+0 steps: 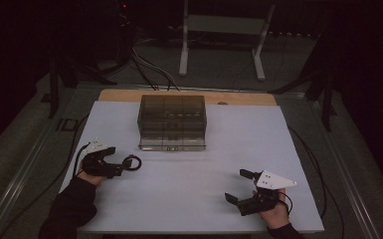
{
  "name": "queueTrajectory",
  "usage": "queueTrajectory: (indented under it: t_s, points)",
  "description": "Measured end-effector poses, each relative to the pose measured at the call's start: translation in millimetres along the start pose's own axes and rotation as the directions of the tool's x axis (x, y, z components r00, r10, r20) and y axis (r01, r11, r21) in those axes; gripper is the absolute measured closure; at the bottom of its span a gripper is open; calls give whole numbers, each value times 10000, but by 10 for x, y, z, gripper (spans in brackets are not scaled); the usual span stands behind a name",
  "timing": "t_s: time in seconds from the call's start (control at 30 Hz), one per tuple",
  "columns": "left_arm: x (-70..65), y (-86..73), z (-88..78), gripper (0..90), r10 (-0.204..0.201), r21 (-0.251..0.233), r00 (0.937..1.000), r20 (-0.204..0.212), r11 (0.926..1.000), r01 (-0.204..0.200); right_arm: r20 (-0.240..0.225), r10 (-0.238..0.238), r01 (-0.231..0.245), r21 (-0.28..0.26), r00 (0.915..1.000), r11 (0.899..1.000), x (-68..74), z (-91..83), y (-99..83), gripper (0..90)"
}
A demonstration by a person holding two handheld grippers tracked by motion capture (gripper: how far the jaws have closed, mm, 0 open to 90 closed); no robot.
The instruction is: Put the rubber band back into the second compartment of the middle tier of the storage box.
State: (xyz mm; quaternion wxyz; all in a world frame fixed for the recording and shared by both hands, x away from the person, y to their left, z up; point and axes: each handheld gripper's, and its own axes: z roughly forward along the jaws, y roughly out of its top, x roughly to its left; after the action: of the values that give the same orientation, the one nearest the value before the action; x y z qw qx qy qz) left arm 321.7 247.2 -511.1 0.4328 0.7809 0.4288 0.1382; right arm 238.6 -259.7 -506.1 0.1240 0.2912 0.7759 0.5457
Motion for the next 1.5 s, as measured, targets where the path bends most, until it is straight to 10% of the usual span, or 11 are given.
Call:
queueTrajectory:
  t_s: [0.63,1.5]
  points:
    - [-41,-39,144,198,374,1200,9961,-793,9924,-277,20,-83,83,-34,10000,10000,2,-3,4,0]
    - [-41,-60,267,680,1070,1501,9863,-1256,9848,-877,-20,-38,38,-6,10000,10000,7,2,4,0]
